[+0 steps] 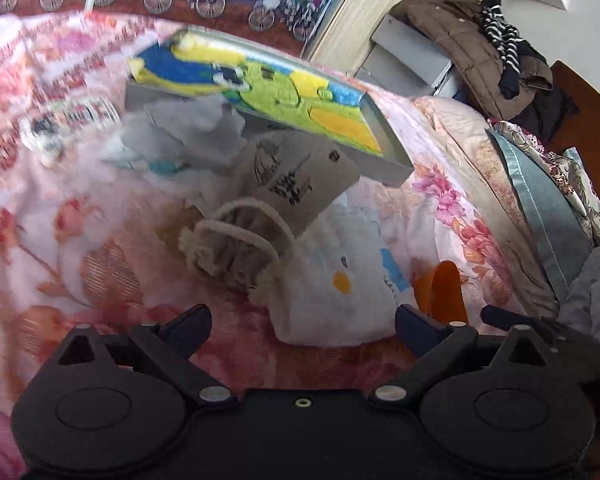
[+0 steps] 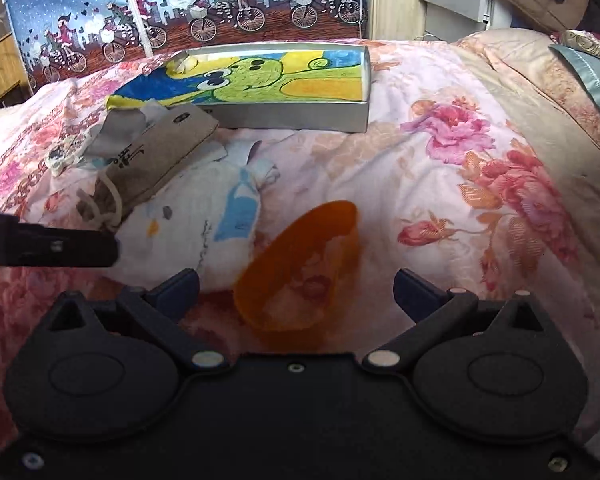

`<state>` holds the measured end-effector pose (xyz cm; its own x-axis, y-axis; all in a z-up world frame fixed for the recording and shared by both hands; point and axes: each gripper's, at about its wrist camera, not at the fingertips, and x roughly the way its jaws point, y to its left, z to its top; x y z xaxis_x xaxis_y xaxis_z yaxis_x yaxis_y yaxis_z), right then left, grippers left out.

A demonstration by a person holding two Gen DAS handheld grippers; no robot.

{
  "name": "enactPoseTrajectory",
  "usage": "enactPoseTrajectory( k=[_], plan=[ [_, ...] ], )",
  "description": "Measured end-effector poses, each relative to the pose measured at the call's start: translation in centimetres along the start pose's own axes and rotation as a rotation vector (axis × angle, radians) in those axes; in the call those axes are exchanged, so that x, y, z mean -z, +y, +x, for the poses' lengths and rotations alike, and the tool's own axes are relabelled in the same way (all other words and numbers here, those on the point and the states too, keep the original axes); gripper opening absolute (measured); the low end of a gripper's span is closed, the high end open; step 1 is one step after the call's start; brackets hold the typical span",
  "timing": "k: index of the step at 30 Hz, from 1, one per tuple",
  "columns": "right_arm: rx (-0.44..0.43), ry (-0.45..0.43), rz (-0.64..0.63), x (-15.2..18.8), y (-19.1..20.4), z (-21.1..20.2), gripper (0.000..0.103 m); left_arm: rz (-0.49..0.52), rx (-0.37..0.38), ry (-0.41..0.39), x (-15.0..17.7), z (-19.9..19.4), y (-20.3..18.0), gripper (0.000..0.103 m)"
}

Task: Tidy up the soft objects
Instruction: 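Grasp the orange cup with the right gripper while the left gripper grasps the white cloth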

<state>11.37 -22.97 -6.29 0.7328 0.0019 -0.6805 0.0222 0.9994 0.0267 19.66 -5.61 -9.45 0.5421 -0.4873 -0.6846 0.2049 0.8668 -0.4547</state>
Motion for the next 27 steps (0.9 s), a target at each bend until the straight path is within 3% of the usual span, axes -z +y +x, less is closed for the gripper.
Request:
enactPoseTrajectory(
  k=[4,6,12,15,17,23,25,27],
  plan=[
    [-0.003,0.004,-0.052,0.3,0.9,0.7,0.096,-0.053,0.025,0.033,0.2,1.6,0.5,0.095],
    [0.002,0.002,-0.059,0.4,1.4,0.9,0.080,-0.082,0.037,0.031,0.0,2.1,0.8,0.093],
    [-0.009,-0.009,-0.040,-0.1,1.0,1.9,0.063,-0.217,0.087,0.026,-0.5,2.8,1.9,0.073],
    [-0.010,-0.015,-0.033,-0.2,0.9,1.7,0.059,-0.233,0.129,0.056,-0.4,3.2,1.7,0.061],
    [-0.011,-0.007,-0.031,-0.1,0.7,1.7,0.057,-0.214,0.129,0.057,-0.4,3.3,1.2,0.060],
    [-0.017,0.023,-0.015,-0.2,0.5,1.9,0.057,-0.269,0.115,0.055,-0.2,4.0,1.9,0.034],
    [-0.019,0.036,-0.006,-0.1,0.3,1.9,0.056,-0.267,0.104,0.060,-0.1,4.1,1.9,0.014],
    [-0.022,0.043,-0.005,0.0,0.3,1.9,0.043,-0.247,0.107,0.052,0.0,3.8,1.8,0.010]
  ],
)
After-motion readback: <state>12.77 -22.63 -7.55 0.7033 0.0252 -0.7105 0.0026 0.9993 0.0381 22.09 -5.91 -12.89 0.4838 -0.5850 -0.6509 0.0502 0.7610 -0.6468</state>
